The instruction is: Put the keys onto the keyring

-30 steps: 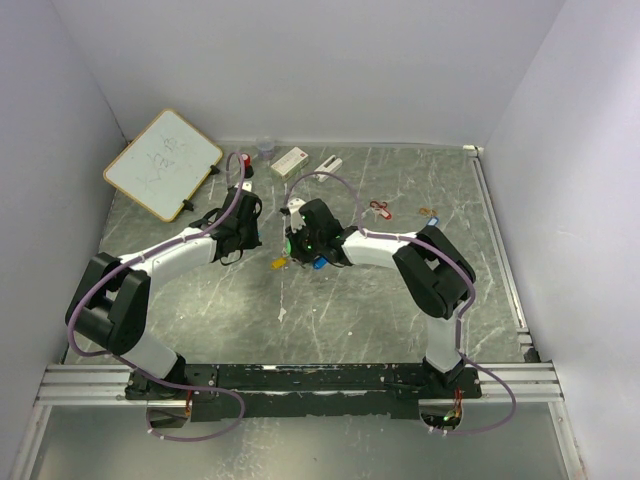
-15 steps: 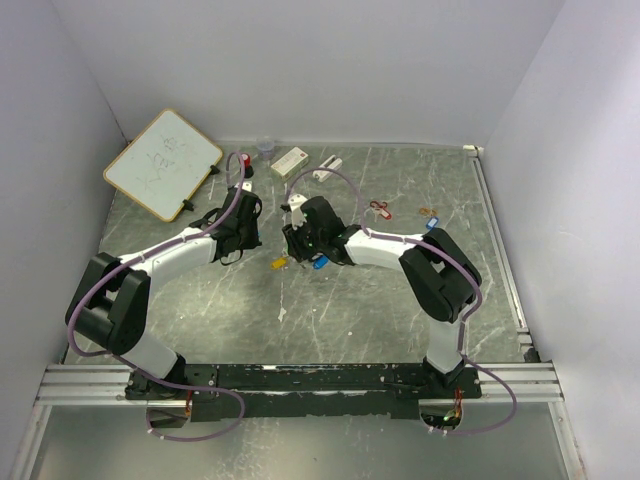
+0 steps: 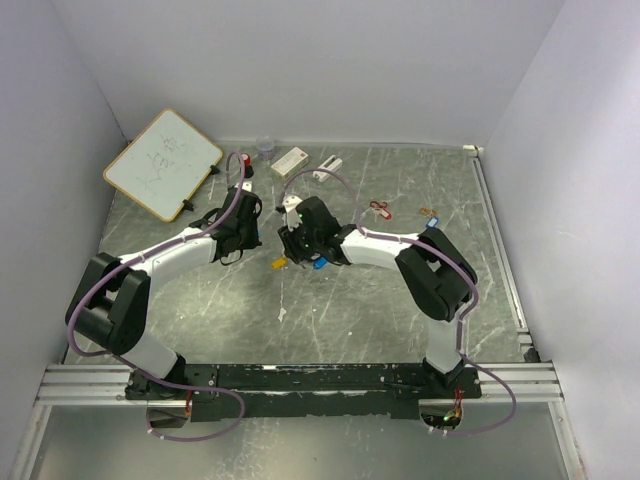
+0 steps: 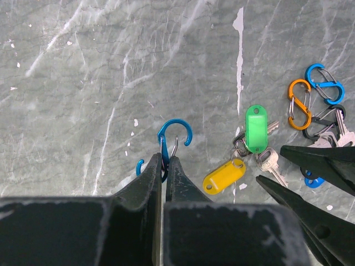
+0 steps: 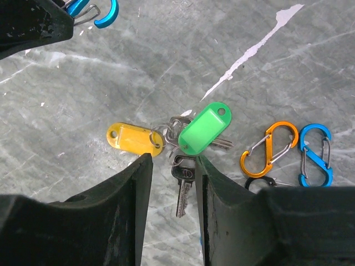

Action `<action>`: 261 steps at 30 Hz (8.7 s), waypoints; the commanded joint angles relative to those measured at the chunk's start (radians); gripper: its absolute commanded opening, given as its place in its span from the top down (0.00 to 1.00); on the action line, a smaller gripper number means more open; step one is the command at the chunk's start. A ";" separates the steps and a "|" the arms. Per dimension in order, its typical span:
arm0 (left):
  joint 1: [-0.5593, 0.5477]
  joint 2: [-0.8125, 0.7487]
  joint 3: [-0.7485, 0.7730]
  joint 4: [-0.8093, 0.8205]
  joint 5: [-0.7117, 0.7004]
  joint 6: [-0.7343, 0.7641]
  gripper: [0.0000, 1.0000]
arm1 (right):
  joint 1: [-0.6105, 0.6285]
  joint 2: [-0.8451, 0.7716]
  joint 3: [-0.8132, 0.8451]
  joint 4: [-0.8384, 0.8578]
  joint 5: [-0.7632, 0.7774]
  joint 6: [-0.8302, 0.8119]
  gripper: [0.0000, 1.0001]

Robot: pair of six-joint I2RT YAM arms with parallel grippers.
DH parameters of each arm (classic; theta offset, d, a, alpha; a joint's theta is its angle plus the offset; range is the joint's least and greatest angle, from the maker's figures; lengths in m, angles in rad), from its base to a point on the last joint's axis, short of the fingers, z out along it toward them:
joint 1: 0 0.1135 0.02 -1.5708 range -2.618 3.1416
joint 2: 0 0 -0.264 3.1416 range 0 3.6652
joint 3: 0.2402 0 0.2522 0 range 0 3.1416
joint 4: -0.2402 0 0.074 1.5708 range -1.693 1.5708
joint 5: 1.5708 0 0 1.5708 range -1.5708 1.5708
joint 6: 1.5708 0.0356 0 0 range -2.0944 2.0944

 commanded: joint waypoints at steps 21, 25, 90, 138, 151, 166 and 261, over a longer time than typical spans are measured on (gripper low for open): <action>0.029 -0.037 0.001 0.006 0.013 0.000 0.93 | 0.013 0.075 0.039 0.003 0.045 0.000 0.71; 0.029 -0.037 0.001 0.006 0.016 0.001 0.93 | 0.013 0.067 0.032 0.012 0.058 0.000 0.77; -0.181 0.084 0.287 0.017 0.290 0.064 0.93 | -0.305 -0.399 -0.489 0.671 -0.482 0.004 1.00; -0.223 0.089 0.307 -0.010 0.270 0.059 0.93 | -0.305 -0.361 -0.456 0.666 -0.419 0.057 1.00; -0.224 0.108 0.319 -0.018 0.266 0.058 0.94 | -0.305 -0.368 -0.456 0.666 -0.432 0.057 1.00; -0.223 0.102 0.324 -0.025 0.269 0.061 0.93 | -0.305 -0.365 -0.454 0.652 -0.412 0.059 1.00; -0.209 0.058 0.271 -0.050 0.132 -0.036 0.00 | -0.574 -0.408 -0.338 -0.067 0.637 0.452 1.00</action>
